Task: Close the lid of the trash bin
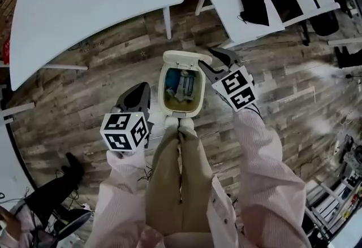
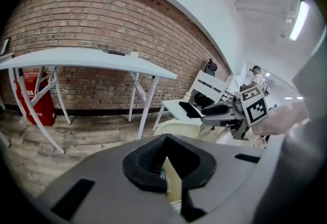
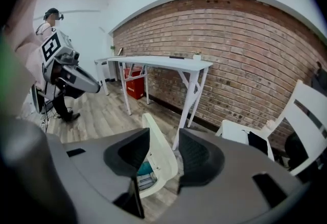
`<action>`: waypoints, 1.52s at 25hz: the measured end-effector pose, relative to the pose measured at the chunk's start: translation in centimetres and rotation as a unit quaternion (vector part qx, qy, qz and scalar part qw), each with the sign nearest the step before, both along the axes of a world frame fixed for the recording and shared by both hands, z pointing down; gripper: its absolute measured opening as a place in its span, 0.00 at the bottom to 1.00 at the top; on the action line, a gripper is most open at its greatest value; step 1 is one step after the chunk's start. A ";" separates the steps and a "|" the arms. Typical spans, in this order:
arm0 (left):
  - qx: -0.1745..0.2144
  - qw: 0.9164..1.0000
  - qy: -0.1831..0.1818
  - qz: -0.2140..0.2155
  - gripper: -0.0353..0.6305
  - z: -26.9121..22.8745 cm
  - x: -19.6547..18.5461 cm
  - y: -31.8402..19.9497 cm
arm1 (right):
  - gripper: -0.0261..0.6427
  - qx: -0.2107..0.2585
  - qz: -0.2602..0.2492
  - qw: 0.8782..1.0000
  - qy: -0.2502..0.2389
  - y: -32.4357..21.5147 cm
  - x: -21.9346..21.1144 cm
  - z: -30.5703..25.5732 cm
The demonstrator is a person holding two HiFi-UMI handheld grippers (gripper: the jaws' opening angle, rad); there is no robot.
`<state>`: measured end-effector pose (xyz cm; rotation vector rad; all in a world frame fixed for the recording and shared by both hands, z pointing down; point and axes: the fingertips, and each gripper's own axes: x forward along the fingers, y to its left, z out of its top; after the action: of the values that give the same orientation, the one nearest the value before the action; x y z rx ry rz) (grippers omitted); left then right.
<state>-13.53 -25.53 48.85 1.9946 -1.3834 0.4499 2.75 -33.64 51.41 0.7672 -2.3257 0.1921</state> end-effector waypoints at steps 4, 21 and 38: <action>-0.014 1.000 0.006 0.002 0.04 2.4 0.6 0.0 | 0.28 0.007 -0.040 0.999 0.034 0.1 -0.7 2.0; -0.036 0.999 0.021 0.002 0.04 5.2 1.9 1.7 | 0.28 0.011 -0.080 0.993 0.091 0.7 -1.1 4.7; -0.039 0.998 0.028 0.027 0.04 5.4 2.3 4.5 | 0.28 0.002 -0.060 0.996 0.065 5.0 -1.9 4.9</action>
<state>-11.22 -21.07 54.29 1.9700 -1.2608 0.4629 0.90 -28.61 56.35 0.6218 -2.2407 0.0829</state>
